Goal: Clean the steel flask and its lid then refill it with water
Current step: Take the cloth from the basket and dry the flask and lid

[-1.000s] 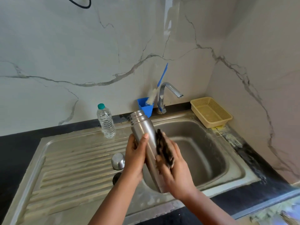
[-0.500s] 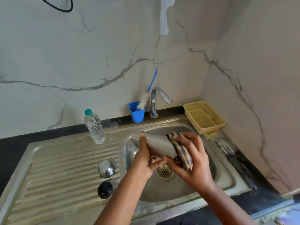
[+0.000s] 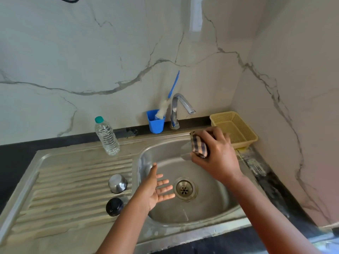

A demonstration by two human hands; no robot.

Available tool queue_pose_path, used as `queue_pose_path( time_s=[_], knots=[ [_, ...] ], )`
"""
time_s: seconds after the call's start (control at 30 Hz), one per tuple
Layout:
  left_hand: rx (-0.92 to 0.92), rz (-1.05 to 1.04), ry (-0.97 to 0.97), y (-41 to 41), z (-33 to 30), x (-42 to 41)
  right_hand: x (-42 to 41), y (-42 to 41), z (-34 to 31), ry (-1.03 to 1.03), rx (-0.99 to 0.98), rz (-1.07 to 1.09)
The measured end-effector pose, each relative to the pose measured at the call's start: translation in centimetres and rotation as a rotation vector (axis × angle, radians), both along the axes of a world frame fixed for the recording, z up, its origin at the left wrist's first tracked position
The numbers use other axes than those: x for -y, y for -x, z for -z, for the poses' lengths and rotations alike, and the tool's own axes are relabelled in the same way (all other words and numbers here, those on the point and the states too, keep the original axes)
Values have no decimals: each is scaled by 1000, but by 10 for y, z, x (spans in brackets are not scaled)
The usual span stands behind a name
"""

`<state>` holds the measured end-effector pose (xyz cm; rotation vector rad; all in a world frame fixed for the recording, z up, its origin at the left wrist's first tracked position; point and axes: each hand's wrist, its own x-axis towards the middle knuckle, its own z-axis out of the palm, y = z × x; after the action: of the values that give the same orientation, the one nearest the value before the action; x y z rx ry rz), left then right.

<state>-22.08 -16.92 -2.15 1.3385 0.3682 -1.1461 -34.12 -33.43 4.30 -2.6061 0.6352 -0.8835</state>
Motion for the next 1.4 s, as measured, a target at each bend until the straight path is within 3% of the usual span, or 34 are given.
queue_pose_path(
  time_s=[0.17, 0.23, 0.33, 0.47, 0.57, 0.63, 0.7, 0.87, 0.97, 1.1, 1.2, 1.4],
  knots=[
    [-7, 1, 74, 4, -2, -4, -5, -5, 4, -76, 82, -87],
    [12, -15, 131, 4, -6, -6, -6, -6, 10, -258, 214, -141],
    [69, -73, 246, 0, -17, -7, -9, -3, 21, -696, 384, -306],
    [112, -310, 376, -2, -34, -12, -18, 0, 33, -852, 381, -378],
    [338, -377, 393, 3, -36, -16, -33, -8, 43, -1303, 405, -92],
    [577, -355, 411, 8, -36, -19, -41, -17, 49, -1659, 398, 42],
    [850, -265, 413, 14, -35, -24, -47, -24, 53, -1851, 382, 105],
    [1571, 74, 312, 22, -29, -35, -46, -39, 72, -1934, 337, 239],
    [1806, 195, 196, 23, -19, -35, -48, -40, 74, -1792, 270, 345],
    [1629, 22, 142, 7, -21, -59, -43, -31, 84, -1679, 314, 514],
    [1586, -132, -79, -23, -23, -96, -41, -22, 91, -1716, 356, 552],
    [1389, -165, -455, -80, -13, -178, -49, -19, 93, -1732, 355, 583]
  ],
)
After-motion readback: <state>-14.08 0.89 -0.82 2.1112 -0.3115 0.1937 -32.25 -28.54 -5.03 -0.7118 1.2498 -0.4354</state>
